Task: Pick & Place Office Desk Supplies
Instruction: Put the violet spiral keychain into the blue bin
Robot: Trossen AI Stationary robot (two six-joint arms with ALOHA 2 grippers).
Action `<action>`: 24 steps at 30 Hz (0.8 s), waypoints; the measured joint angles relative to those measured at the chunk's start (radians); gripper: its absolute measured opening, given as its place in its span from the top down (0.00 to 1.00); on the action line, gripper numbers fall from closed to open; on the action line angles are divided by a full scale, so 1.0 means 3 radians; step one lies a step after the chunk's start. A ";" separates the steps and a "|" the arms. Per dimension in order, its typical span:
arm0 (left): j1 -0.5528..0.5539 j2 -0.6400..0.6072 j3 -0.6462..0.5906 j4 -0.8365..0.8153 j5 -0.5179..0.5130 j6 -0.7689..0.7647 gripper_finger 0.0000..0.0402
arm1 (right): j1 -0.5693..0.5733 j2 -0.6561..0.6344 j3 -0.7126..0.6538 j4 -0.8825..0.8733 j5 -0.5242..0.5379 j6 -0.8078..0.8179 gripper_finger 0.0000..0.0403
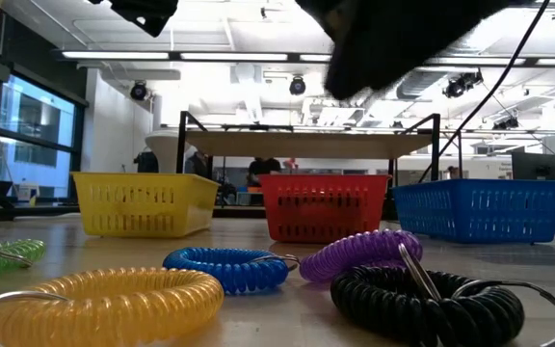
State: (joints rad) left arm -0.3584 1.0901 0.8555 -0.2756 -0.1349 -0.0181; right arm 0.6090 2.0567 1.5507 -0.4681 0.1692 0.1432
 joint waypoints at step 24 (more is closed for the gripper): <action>0.0000 0.0000 0.0000 0.0012 0.0000 0.0000 0.87 | -0.0001 0.0156 0.0002 -0.0016 0.0309 0.0668 0.70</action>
State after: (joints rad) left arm -0.3584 1.0901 0.8555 -0.2721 -0.1349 -0.0181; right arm 0.6089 2.1036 1.5513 -0.4730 0.2619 0.3435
